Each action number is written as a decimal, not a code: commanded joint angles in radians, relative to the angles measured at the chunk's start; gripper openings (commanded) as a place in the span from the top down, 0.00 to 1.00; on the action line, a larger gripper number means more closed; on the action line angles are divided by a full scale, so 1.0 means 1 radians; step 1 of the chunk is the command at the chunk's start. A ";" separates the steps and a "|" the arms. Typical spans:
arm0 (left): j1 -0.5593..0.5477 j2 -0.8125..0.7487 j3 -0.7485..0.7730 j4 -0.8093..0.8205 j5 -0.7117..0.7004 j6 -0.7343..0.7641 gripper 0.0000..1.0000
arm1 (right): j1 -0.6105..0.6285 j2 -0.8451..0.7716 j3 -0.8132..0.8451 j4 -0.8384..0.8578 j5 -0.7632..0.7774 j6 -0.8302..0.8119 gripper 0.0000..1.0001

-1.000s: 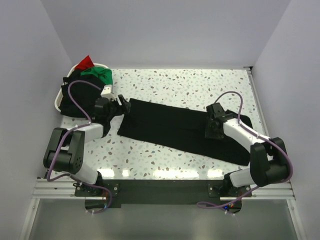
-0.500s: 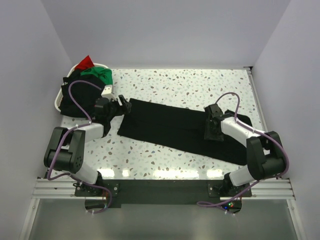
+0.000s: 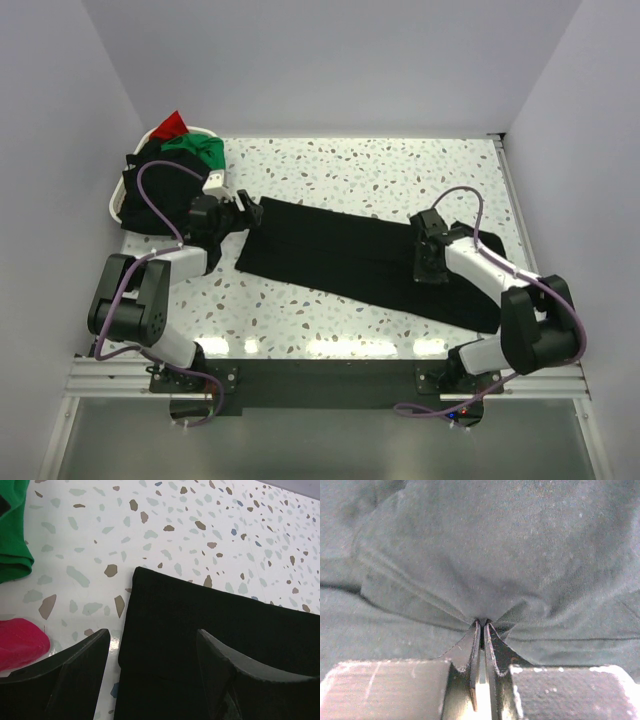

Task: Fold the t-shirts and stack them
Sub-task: Fold the tshirt

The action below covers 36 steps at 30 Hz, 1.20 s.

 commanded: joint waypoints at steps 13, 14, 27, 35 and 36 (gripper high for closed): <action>0.007 -0.012 0.020 0.054 0.001 0.009 0.25 | 0.090 -0.079 0.038 -0.064 -0.163 0.028 0.93; 0.007 -0.012 0.020 0.053 0.001 0.009 0.25 | 0.097 -0.076 0.037 -0.056 -0.174 0.029 0.93; -0.028 0.024 0.064 0.039 0.030 0.026 0.24 | 0.108 -0.027 0.133 -0.015 -0.075 0.015 0.40; -0.140 0.166 0.164 0.104 0.119 -0.032 0.24 | -0.013 0.085 0.274 0.080 -0.057 -0.025 0.28; -0.143 0.195 0.177 0.111 0.171 -0.061 0.24 | -0.036 0.100 0.282 0.108 -0.077 -0.028 0.27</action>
